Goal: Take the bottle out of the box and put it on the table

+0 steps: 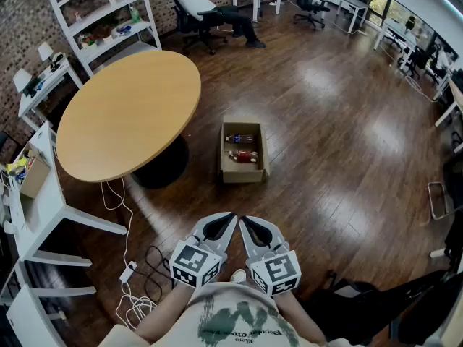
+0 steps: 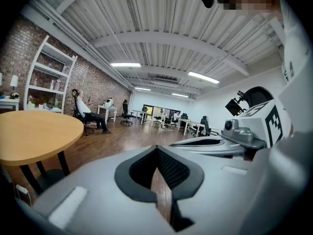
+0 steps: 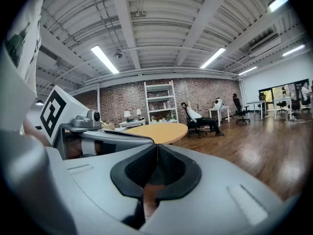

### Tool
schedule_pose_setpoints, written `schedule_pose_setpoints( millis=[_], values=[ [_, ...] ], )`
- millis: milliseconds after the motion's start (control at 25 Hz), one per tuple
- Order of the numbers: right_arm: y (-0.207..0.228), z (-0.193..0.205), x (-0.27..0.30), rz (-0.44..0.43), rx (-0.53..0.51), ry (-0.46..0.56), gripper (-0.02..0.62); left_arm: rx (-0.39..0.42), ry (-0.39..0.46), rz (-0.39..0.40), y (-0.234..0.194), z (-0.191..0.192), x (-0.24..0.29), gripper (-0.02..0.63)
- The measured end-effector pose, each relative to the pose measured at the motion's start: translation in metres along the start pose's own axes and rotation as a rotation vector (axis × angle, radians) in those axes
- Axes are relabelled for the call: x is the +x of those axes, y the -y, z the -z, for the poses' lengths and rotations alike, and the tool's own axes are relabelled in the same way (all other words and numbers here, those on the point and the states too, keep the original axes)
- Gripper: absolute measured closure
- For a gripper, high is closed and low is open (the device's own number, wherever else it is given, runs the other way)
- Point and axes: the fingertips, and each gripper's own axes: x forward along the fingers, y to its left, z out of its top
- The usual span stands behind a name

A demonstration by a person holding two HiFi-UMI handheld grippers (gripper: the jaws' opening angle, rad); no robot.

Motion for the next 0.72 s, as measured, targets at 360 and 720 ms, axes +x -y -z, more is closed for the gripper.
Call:
schedule_pose_setpoints(
  millis=[360,720],
  values=[
    [0.026,-0.001,0.018,-0.001,-0.016,-0.006,0.592,-0.003,0.001,-0.003,-0.014,0.0,0.03,0.612],
    [0.066,-0.009,0.073,0.023,-0.016,-0.004,0.592,-0.007,0.03,0.036,-0.063,-0.016,0.091,0.612]
  ],
)
